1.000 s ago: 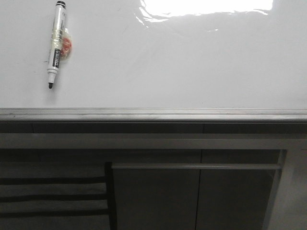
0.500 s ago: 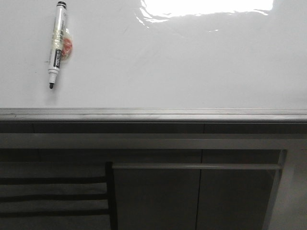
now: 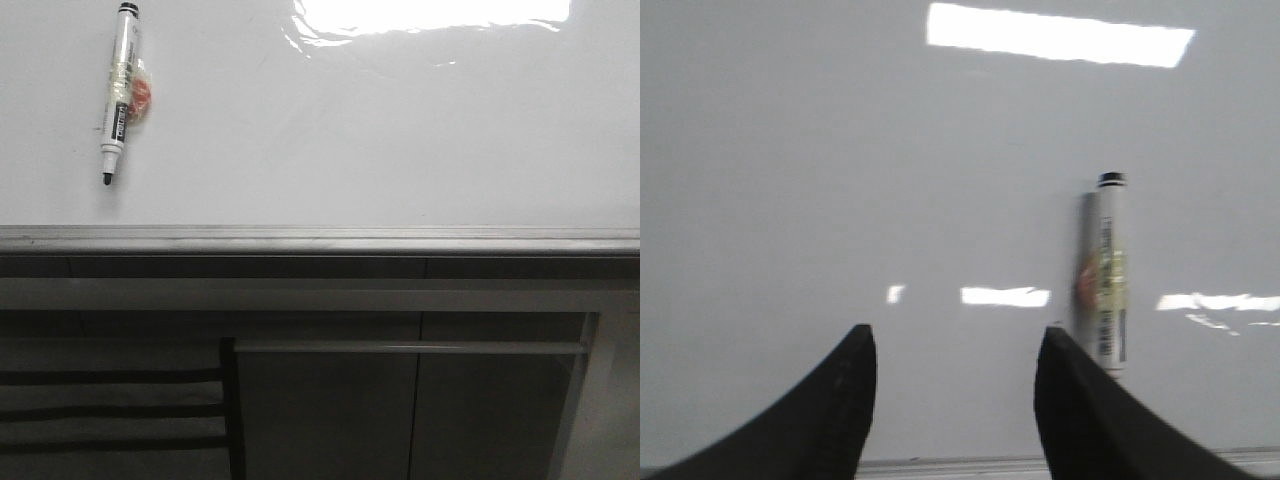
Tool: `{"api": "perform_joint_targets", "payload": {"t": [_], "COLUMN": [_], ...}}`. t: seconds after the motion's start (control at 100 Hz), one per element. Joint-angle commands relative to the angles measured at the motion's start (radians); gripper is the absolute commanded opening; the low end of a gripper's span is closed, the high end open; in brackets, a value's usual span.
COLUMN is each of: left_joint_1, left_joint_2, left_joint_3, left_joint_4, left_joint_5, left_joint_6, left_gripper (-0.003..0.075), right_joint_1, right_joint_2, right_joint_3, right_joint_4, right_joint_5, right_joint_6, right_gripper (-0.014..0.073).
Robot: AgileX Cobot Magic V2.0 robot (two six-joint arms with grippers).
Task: Write number 0 on whiteboard
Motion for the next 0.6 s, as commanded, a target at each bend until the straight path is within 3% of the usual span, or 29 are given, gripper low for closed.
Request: {"api": "perform_joint_targets", "payload": {"t": [0.0, 0.13, 0.23, 0.36, 0.47, 0.59], "left_joint_1": [-0.09, -0.191, -0.237, -0.247, -0.247, -0.249], "left_joint_2": [0.051, 0.152, 0.275, 0.446, 0.593, 0.711], "left_joint_3": [-0.036, -0.036, -0.036, -0.036, -0.036, -0.039], "left_joint_4": [0.006, 0.128, 0.111, -0.005, -0.005, 0.024], "left_joint_5": [-0.173, -0.239, -0.295, -0.437, -0.558, -0.718], "left_joint_6": [-0.009, 0.062, 0.062, 0.04, 0.04, -0.087], "left_gripper": [0.0365, 0.0363, 0.0363, 0.0363, 0.0363, 0.0363], "right_joint_1": [0.001, 0.001, 0.001, 0.001, 0.001, 0.001], "right_joint_2": [0.019, 0.019, 0.019, 0.019, 0.019, 0.019], "right_joint_3": [-0.032, -0.012, 0.004, 0.004, 0.004, 0.004], "right_joint_4": [-0.023, -0.023, -0.023, -0.023, -0.023, -0.023], "right_joint_5": [-0.061, -0.061, -0.069, -0.096, -0.106, -0.106], "right_joint_6": [-0.002, -0.002, -0.002, -0.002, -0.002, -0.002], "right_gripper": [-0.0069, -0.0069, -0.0069, -0.0069, -0.0069, -0.0069]}}
